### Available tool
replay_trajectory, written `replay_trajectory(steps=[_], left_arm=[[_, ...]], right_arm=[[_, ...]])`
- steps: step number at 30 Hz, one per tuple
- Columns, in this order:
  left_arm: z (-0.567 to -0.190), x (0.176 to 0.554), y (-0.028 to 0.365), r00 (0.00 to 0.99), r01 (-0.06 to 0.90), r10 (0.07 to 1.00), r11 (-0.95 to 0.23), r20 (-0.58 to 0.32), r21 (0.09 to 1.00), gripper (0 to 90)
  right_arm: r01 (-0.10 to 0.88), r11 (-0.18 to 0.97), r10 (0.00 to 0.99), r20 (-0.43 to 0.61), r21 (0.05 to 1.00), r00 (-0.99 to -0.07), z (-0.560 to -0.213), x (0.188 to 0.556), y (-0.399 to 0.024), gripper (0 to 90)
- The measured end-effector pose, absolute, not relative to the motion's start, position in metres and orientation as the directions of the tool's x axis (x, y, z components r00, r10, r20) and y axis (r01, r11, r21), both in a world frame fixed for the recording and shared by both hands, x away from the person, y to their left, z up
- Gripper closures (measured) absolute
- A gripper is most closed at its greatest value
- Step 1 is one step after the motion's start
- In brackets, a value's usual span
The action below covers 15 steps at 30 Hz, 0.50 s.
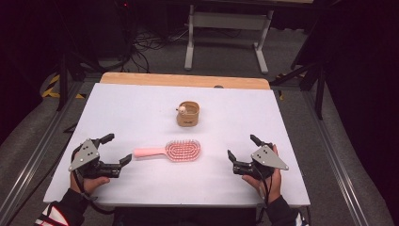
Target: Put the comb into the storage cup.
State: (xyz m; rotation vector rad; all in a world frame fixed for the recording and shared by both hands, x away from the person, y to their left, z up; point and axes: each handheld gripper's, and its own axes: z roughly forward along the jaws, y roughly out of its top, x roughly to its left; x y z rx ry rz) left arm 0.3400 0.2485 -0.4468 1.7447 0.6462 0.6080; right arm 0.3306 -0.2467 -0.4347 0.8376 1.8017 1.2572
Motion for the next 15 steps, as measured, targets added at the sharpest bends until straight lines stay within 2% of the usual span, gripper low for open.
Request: replay_trajectory(steps=[15], left_arm=[[-0.4454, 0.3424, 0.2475, 0.749, 0.166, 0.657, -0.318, 0.09, 0.934, 9.6]], right_arm=[[0.115, 0.308, 0.837, -0.211, 0.945, -0.505, -0.4374, 0.3343, -0.2442, 7.6]])
